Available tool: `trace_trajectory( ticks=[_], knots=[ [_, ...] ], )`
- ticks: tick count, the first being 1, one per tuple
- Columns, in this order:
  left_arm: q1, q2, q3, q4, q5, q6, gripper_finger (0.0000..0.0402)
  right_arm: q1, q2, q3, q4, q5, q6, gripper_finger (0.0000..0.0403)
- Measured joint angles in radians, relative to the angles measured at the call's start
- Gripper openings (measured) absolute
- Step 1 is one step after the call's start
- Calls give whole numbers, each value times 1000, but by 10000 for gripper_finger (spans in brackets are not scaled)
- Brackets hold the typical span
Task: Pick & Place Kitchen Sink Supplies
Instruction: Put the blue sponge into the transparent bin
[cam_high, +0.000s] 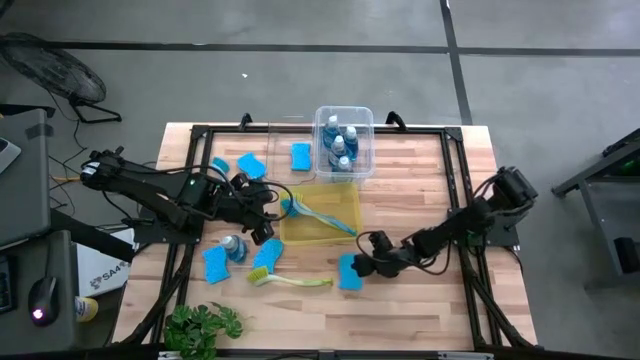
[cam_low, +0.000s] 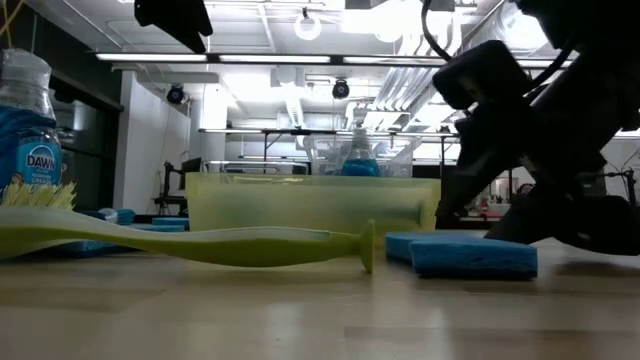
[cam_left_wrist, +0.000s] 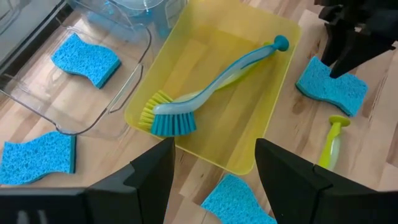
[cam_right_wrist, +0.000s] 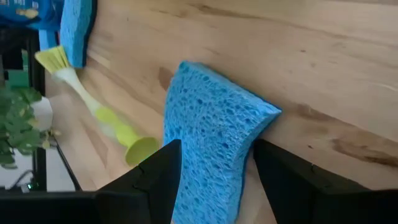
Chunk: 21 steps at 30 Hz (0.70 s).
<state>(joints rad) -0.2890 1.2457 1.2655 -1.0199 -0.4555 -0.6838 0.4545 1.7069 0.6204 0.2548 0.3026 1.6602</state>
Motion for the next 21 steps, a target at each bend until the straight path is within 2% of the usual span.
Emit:
trace_trajectory(
  ticks=[6, 19, 21],
  knots=[
    [0, 0, 0, 0, 1, 2, 216, -18, 7, 22, -48, -4, 13, 169],
    [0, 0, 0, 0, 2, 1, 216, -23, 9, 20, -73, -24, 7, 14],
    [0, 0, 0, 0, 2, 1, 216, -23, 9, 20, -72, -21, -1, 5]
  ],
)
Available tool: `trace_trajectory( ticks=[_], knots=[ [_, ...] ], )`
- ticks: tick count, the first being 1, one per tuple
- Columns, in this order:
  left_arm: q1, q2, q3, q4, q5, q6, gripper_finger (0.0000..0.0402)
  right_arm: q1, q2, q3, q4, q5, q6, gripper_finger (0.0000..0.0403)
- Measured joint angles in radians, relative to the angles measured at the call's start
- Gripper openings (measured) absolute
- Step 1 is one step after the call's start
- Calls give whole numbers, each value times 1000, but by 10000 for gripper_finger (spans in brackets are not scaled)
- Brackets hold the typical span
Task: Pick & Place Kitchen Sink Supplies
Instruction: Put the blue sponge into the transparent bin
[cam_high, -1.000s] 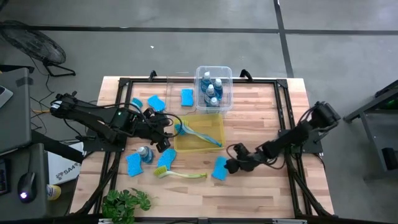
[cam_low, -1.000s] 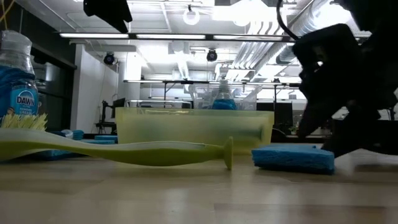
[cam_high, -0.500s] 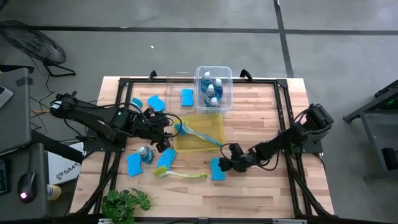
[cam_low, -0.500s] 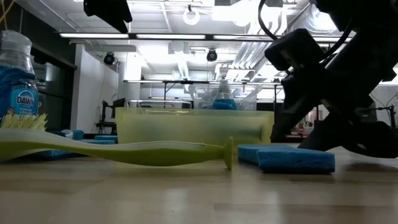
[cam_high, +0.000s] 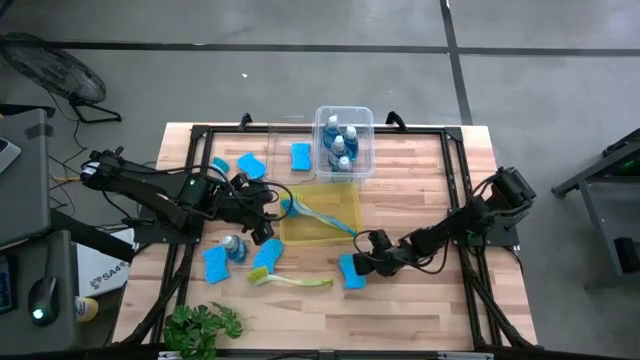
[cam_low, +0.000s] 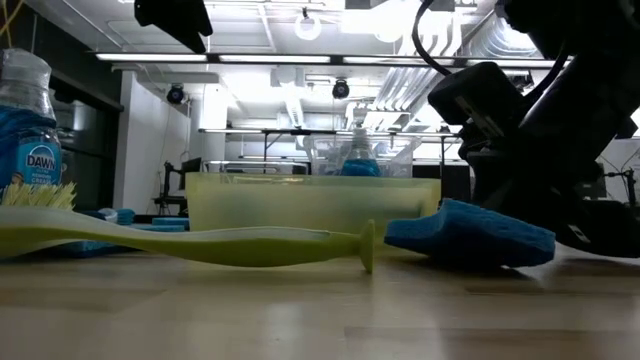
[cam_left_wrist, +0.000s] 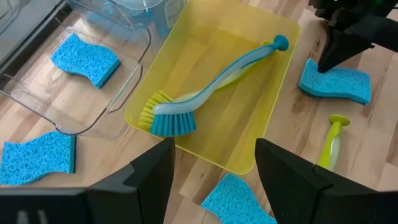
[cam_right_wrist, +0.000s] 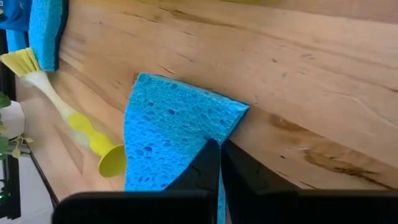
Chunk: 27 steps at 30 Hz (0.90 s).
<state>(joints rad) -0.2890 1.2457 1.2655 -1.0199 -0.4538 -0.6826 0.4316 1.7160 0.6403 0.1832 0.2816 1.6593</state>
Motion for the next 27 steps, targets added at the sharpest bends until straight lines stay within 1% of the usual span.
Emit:
trace_trajectory(
  ticks=[4, 7, 13, 19, 23, 27],
  knots=[
    [0, 0, 0, 0, 0, 0, 216, 3, -2, 0, 8, 1, 0, 2],
    [0, 0, 0, 0, 1, 0, 216, 18, -20, -2, 10, 21, 0, 1],
    [0, 0, 0, 10, 1, -3, 216, 73, -112, -3, 10, 115, -21, 1],
    [0, 0, 0, 70, 1, -3, 216, 119, -231, -2, 15, 255, -109, 0],
    [0, 0, 0, 164, 1, 1, 216, 129, -315, -2, 15, 380, -211, 0],
    [1, 9, 0, 296, -3, 47, 216, 118, -397, -2, 16, 510, -339, 0]
  ],
)
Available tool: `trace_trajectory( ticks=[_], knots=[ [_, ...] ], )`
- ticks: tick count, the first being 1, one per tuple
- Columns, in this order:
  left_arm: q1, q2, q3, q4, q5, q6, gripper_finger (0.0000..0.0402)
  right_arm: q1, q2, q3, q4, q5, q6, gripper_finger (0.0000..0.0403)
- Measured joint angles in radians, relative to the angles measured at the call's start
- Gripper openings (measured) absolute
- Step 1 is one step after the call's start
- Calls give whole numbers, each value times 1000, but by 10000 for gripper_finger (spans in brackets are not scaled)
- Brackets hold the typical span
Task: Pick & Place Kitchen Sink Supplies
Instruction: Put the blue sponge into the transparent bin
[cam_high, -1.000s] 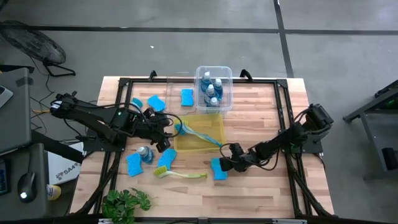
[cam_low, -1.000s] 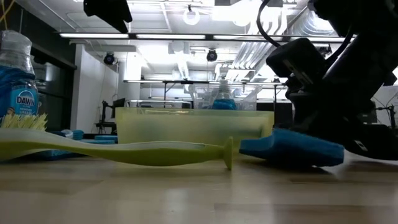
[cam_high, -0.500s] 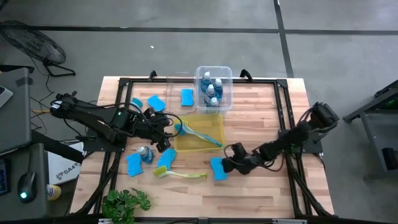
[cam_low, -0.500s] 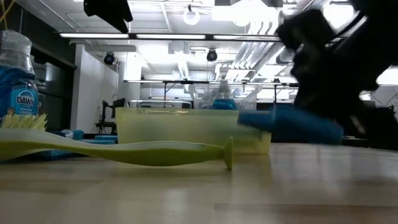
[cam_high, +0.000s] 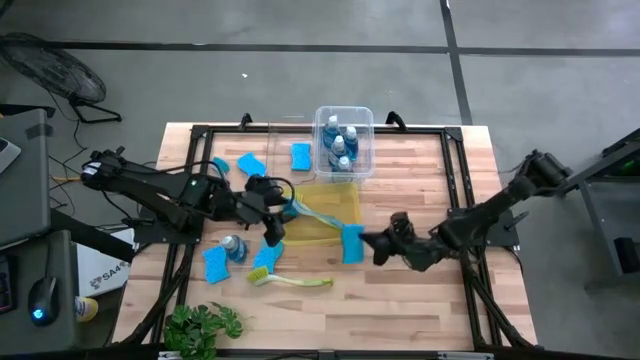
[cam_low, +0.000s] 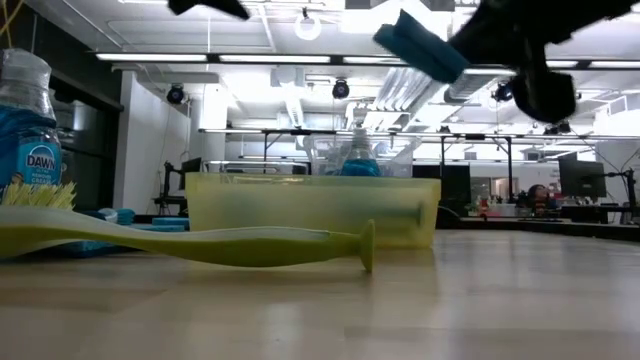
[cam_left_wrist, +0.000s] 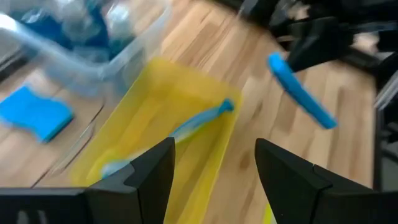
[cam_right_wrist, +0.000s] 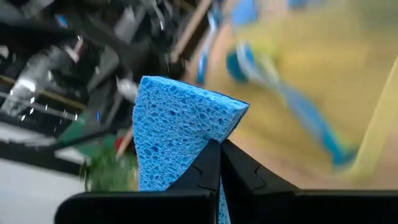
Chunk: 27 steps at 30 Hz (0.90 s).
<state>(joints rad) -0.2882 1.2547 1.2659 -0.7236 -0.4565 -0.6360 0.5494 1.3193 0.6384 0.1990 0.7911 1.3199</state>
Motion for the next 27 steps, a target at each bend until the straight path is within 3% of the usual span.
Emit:
trace_trajectory(
  ticks=[5, 18, 23, 27],
  knots=[
    [0, 28, 1, 170, -22, 73, 216, -21, -91, 1, 8, 110, -183, 0],
    [0, 161, 0, 576, -72, 272, 216, -59, -196, 2, 210, 239, -783, 0],
    [1, 212, 0, 714, -137, 274, 216, -70, -206, 6, 234, 247, -905, 0],
    [30, 252, 0, 784, -113, 265, 216, -87, -206, 38, 232, 232, -1000, 0]
  ],
)
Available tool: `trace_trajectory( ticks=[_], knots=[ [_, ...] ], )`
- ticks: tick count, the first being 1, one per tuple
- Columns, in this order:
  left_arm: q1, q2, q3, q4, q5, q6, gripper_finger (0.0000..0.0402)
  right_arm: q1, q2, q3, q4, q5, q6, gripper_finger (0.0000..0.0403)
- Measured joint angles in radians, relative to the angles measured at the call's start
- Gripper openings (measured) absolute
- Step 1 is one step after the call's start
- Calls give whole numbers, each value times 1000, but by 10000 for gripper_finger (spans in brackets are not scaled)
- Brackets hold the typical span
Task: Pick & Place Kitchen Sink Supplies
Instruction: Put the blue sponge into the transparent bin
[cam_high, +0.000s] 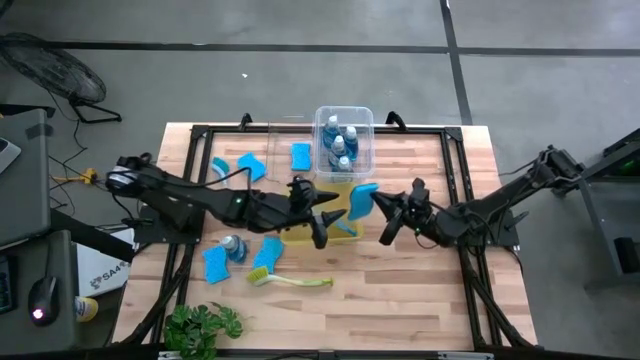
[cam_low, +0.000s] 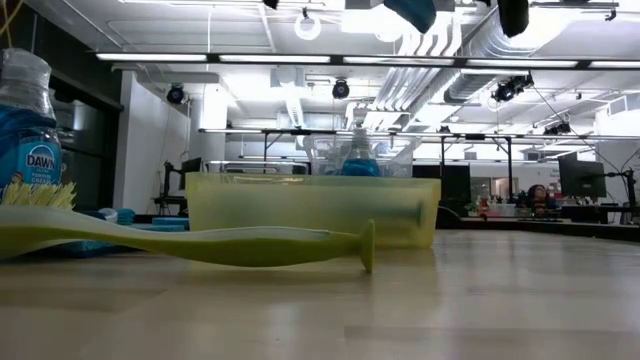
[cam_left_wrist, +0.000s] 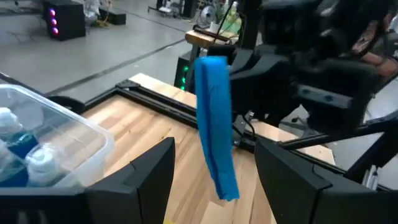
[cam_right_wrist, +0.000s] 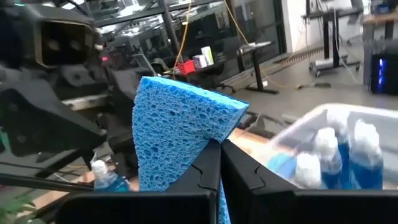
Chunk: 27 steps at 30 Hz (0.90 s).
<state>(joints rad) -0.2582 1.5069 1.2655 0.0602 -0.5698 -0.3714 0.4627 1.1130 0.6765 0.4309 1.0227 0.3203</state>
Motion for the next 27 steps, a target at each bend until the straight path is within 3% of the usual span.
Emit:
trace_trajectory(
  ticks=[4, 10, 19, 27],
  knots=[
    [34, 20, 0, 69, 44, -3, 216, -27, 0, 42, -49, -31, -74, 0],
    [76, 20, 0, 122, 58, 1, 216, -74, 0, 102, -223, -91, -50, 0],
    [97, 20, 0, 124, 89, -2, 215, -134, 0, 132, -260, -182, -75, 0],
    [97, 20, 0, 124, 70, 1, 154, -156, 0, 132, -278, -226, -70, 0]
  ],
)
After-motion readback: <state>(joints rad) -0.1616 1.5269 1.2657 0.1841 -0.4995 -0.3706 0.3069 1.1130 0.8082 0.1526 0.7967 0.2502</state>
